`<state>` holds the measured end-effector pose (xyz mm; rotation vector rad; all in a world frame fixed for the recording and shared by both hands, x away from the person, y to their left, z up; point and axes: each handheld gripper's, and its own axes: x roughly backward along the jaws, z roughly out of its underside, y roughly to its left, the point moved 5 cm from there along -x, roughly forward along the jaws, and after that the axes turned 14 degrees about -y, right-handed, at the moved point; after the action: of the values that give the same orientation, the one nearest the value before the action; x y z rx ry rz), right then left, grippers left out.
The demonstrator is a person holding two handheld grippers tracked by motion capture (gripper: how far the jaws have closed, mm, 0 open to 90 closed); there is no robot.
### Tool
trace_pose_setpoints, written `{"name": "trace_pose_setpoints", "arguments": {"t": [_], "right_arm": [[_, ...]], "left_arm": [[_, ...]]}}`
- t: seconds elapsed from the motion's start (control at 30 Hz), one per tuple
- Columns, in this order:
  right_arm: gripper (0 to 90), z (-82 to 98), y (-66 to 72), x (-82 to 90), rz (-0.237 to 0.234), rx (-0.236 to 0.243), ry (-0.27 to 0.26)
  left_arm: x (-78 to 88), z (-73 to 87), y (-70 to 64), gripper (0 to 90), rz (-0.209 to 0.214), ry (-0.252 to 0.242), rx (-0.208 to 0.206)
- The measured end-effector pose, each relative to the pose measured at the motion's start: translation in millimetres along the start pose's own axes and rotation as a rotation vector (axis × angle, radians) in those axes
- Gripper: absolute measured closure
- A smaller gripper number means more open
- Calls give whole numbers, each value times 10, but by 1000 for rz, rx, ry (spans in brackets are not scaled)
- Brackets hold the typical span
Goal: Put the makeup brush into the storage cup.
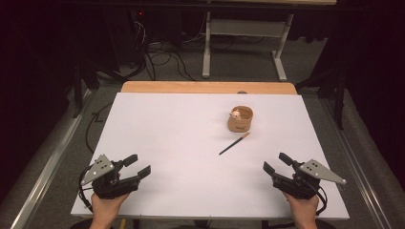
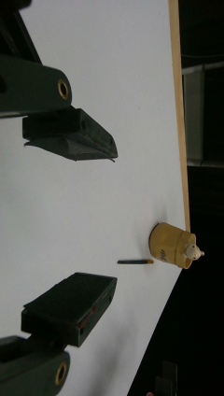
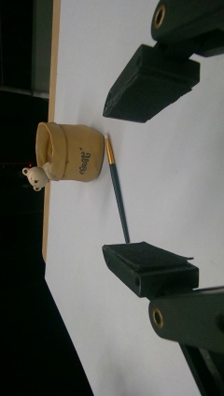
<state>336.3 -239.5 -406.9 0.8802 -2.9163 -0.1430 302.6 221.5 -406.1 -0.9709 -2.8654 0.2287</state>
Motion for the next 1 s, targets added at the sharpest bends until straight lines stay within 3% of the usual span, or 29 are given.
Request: {"name": "trace_pose_setpoints", "arguments": {"t": [0.2, 0.67, 1.0], "right_arm": [[303, -57, 10, -34, -14, -42, -1], [304, -199, 82, -222, -37, -2, 17], [304, -237, 110, -385, -38, 33, 61]], "left_arm": [[5, -2, 6, 329, -5, -3, 2], [6, 3, 6, 328, -5, 0, 0], [9, 0, 1, 327, 0, -4, -2]]}}
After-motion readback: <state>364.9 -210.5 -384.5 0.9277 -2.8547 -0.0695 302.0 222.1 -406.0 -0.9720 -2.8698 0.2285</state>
